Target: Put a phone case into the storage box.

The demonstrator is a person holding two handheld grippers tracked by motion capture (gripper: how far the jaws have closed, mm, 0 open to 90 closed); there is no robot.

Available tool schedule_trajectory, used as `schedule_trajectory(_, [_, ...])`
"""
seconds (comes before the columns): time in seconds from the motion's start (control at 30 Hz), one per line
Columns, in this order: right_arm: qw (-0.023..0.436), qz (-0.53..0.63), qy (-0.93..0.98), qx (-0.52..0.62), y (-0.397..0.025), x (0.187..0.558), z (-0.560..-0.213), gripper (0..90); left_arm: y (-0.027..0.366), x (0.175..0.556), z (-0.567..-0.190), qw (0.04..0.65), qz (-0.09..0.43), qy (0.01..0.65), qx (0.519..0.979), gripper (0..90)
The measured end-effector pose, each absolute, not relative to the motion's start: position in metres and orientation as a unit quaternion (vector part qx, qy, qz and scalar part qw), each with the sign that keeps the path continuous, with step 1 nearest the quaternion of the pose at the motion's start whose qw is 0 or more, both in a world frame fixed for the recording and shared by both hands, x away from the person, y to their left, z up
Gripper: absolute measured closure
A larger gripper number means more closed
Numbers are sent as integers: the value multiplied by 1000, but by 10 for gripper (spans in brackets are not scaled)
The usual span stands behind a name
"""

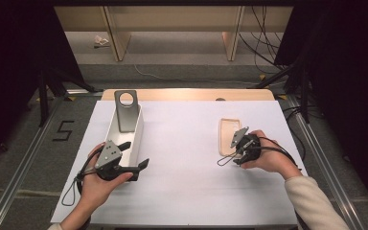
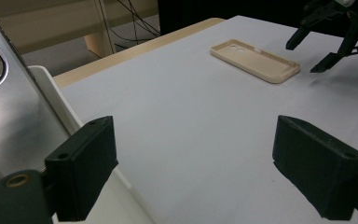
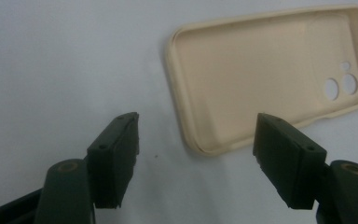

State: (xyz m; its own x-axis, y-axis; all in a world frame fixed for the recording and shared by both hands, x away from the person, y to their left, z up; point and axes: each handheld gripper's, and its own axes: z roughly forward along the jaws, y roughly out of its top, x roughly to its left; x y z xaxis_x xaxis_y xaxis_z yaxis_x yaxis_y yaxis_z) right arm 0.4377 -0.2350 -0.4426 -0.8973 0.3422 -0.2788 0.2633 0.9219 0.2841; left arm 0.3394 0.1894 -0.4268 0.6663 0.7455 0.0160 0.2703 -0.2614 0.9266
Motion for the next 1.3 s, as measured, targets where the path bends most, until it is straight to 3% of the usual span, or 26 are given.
schedule_trajectory(1.3, [106, 42, 989, 98, -210, 463, -451, 534, 188, 340, -427, 510, 232, 332, 759, 135])
